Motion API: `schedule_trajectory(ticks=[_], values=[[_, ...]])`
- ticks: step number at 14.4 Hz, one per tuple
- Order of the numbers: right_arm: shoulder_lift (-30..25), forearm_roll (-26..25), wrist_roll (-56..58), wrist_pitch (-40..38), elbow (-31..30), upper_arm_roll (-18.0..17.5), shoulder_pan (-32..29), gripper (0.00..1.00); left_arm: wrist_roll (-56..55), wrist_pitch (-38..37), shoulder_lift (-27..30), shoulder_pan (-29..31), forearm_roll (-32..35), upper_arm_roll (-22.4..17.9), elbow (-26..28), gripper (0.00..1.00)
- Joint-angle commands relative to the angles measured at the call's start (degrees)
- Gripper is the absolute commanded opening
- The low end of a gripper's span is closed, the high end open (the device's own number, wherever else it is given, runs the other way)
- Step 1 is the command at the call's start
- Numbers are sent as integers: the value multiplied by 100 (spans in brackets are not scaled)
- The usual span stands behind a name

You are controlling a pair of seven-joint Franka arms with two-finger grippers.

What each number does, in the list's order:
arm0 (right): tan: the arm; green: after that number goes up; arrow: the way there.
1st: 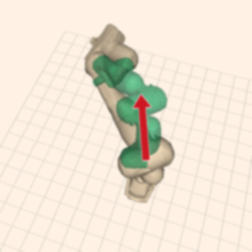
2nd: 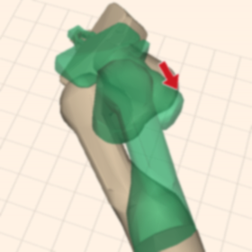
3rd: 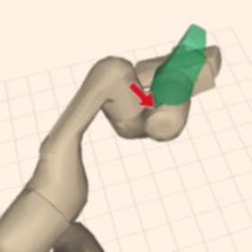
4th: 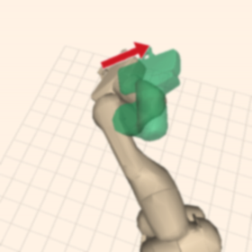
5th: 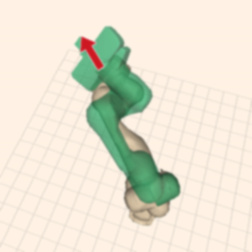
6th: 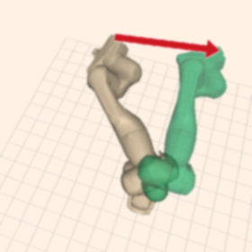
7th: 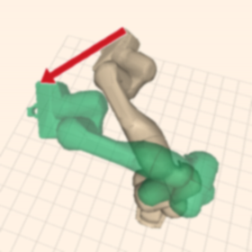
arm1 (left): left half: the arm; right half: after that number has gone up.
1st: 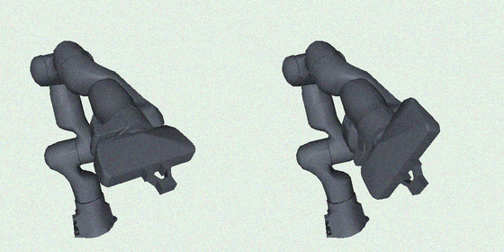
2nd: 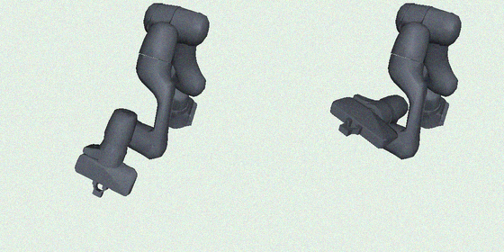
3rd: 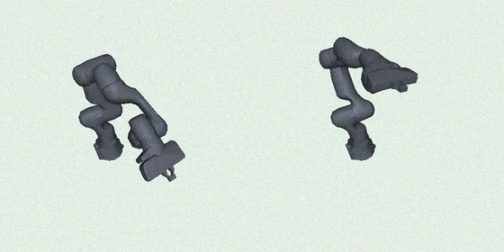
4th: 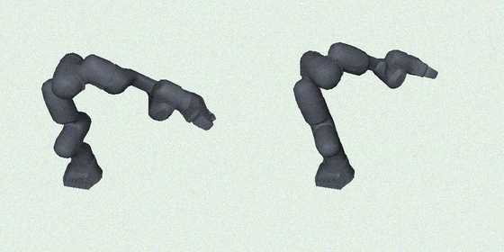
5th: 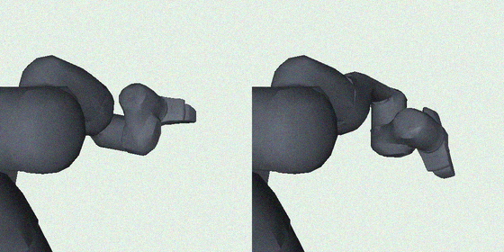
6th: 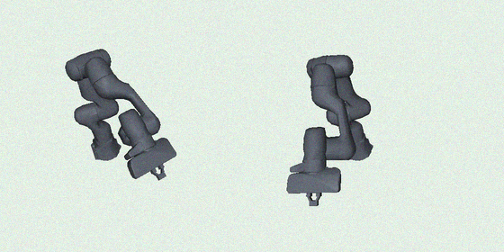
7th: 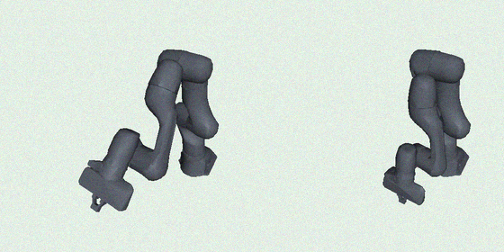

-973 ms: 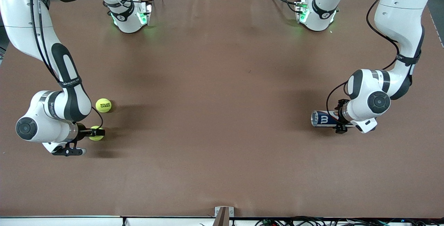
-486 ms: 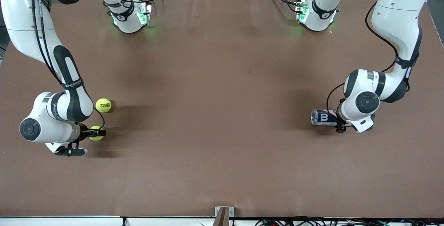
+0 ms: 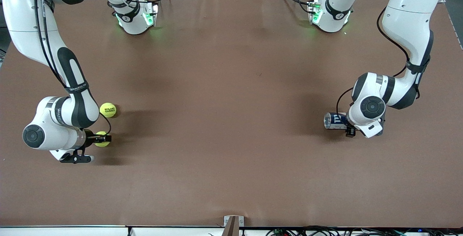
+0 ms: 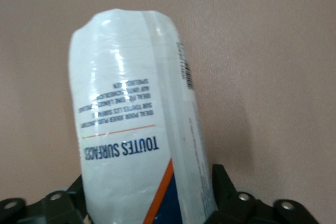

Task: Insert tennis ball vertically with right arm
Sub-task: 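Lift the can with the left gripper while the right gripper lifts the ball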

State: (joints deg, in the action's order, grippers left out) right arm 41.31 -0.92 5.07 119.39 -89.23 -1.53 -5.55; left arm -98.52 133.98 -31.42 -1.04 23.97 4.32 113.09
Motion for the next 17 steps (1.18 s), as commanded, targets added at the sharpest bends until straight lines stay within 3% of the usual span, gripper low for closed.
schedule_trajectory(ticks=[1,5,8,10,14,17], values=[[-693,57,-233,-713,-86,3,326,42,-350,-109,-92,-150,458,-19,-50,92],[-1492,57,-884,-1733,-86,-6,853,42,-650,-267,-180,-186,873,-19,-76,91],[-2064,65,-1481,-2322,-86,-6,1310,42,-808,-276,-198,-230,916,-19,-94,74],[-2372,74,-1911,-2569,-60,-6,1635,42,-800,-319,-180,-221,926,-10,-111,72],[-2391,92,-2994,-2668,213,-14,2242,42,-730,-381,-127,-160,829,42,-330,72],[-2382,740,-3039,-2527,213,3,2260,42,-634,-583,-83,-160,339,218,-673,72]])
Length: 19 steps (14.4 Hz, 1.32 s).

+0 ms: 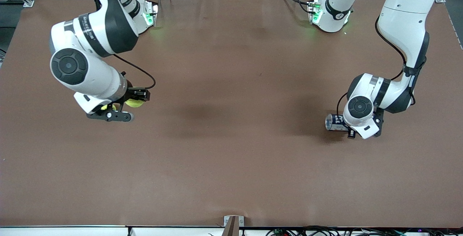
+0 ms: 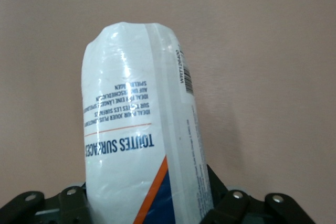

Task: Insert tennis ball vertically with right arm
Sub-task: 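Lift the can with the left gripper while the right gripper lifts the ball, then bring the can's open end toward the ball held by the right gripper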

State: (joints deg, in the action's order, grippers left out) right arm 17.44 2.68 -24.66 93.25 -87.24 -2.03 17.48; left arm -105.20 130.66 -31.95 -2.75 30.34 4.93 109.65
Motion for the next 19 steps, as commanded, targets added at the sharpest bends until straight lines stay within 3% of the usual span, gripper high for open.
schedule_trajectory(ticks=[1,7,14,19], values=[[22,478,-65,141,14,54,-43,42,105,-313,-22,11,-545,245,-487,72],[66,514,-214,273,14,45,28,42,509,-384,-118,-51,-2320,1044,-1340,72],[119,1374,-363,466,5,54,19,42,633,-78,-794,-59,-3112,2423,-2043,72],[207,1691,-1136,870,5,54,361,42,720,934,-1129,-419,-4526,2601,-2175,72]])
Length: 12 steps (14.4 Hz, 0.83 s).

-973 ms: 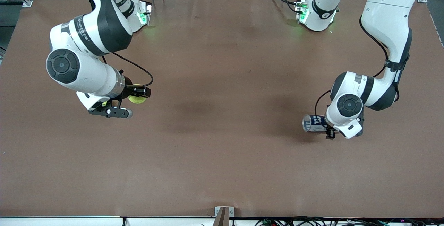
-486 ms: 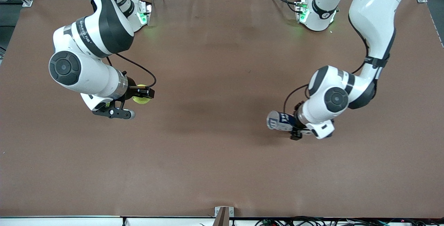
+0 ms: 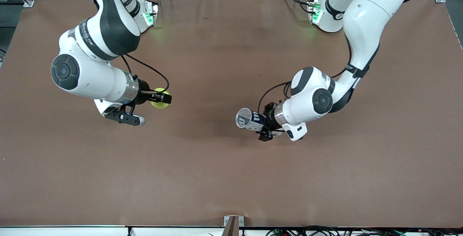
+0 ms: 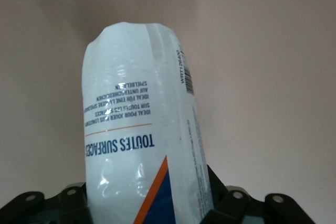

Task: Insert tennis ball vertically with right arm
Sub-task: 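Bring the can's open end toward the ball held by the right gripper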

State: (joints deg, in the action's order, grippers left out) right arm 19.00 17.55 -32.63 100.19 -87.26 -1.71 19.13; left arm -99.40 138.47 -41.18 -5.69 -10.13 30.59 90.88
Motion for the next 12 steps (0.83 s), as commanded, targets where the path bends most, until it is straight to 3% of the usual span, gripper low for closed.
schedule_trajectory(ticks=[1,7,12], values=[[69,300,-532,298,7,21,258,42,149,188,-276,-238,-742,35,-455,72],[236,556,-1201,1072,42,21,741,42,639,715,-435,-635,-2246,26,-668,70],[315,583,-1201,1099,218,21,742,42,1185,1743,-795,-846,-2915,26,-659,70]])
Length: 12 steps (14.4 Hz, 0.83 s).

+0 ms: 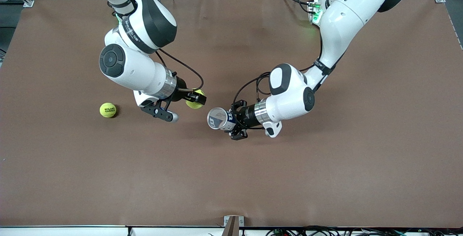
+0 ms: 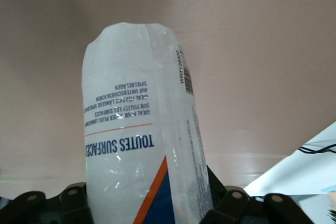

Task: Insert tennis ball vertically with right arm
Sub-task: 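Bring the can's open end toward the ball held by the right gripper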

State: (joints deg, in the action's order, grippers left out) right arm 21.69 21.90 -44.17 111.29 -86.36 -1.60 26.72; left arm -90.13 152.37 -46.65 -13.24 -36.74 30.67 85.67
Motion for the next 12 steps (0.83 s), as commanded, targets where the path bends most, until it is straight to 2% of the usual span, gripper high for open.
schedule_trajectory(ticks=[1,3,6,9,12], values=[[46,157,-48,-20,172,11,-35,42,425,598,-361,-170,-420,26,-138,70],[55,148,-48,-2,251,11,-53,42,732,985,-528,-328,-763,26,-138,70],[143,130,-39,199,506,11,-27,42,1155,1058,-635,-460,-1115,35,-156,70],[195,69,-4,639,489,20,52,42,1550,1058,-635,-566,-1659,105,-156,70],[204,-71,22,613,427,29,88,42,2024,1303,-643,-636,-2282,237,-156,70]])
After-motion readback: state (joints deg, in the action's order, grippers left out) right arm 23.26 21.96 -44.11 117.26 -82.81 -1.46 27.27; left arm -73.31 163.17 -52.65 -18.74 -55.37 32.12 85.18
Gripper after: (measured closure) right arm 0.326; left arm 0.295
